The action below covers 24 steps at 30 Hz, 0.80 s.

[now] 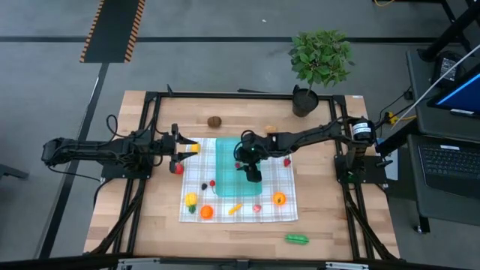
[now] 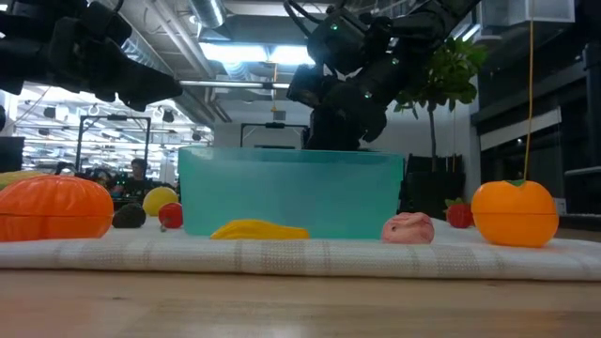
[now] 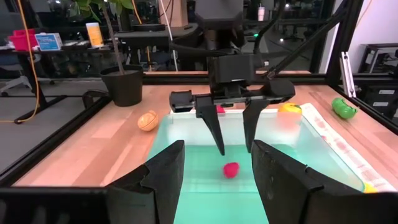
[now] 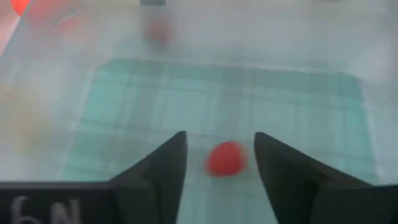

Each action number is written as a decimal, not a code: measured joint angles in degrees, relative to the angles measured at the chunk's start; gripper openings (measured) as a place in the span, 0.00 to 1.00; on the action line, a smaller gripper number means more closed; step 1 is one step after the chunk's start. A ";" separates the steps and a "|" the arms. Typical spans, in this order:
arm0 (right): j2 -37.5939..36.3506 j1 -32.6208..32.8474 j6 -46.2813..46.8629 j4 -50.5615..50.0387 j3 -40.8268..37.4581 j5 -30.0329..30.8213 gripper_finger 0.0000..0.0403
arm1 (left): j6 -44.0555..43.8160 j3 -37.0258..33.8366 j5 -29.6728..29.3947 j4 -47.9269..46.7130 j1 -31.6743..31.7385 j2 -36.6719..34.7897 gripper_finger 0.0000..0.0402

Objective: Pick and placing Produce into tupperware
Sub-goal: Put the red raspberry into the blue bin, then put the lemon into the blue bin

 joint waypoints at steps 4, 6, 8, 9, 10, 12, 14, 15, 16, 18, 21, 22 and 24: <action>0.00 0.00 -0.10 0.14 0.00 0.00 0.60 | 0.00 0.00 0.01 -0.02 0.01 0.00 0.44; -0.24 0.00 -0.09 0.25 -0.02 0.00 0.62 | 0.00 0.00 0.01 -0.02 -0.01 0.00 0.44; -0.48 -0.02 -0.01 0.56 -0.02 -0.02 0.63 | 0.02 0.00 0.01 -0.10 0.01 0.00 0.44; -0.48 -0.02 0.09 0.48 -0.02 -0.01 0.63 | 0.02 0.00 -0.01 -0.24 0.01 0.00 0.44; -0.48 -0.13 0.12 0.26 -0.02 0.00 0.63 | 0.01 0.00 -0.01 -0.45 0.01 0.00 0.44; -0.48 -0.19 0.68 -0.18 -0.02 -0.02 0.62 | 0.00 0.02 0.00 -1.26 0.01 0.00 0.44; -0.50 -0.32 1.43 -1.00 -0.02 -0.04 0.62 | 0.04 0.02 -0.02 -2.08 0.01 0.02 0.44; -0.80 -0.45 1.48 -1.83 -0.05 -0.07 0.62 | 0.04 0.02 -0.02 -2.18 0.01 0.02 0.44; -1.34 -0.54 1.46 -2.65 -0.14 -0.09 0.62 | 0.04 0.02 -0.02 -2.38 -0.01 0.04 0.44; -2.65 -0.60 1.38 -2.72 -0.15 -0.09 0.62 | 0.04 0.02 -0.02 -2.73 0.00 0.11 0.44; -4.74 -0.66 0.15 -2.65 -0.15 -0.06 0.62 | 0.04 0.02 -0.02 -2.76 -0.01 0.11 0.44; -5.43 -0.63 -0.13 -2.51 -0.15 -0.08 0.62 | 0.05 0.02 -0.02 -2.78 0.01 0.11 0.44; -6.64 -0.63 -0.21 -2.44 -0.14 -0.11 0.62 | 0.07 0.02 -0.02 -2.78 -0.01 0.11 0.44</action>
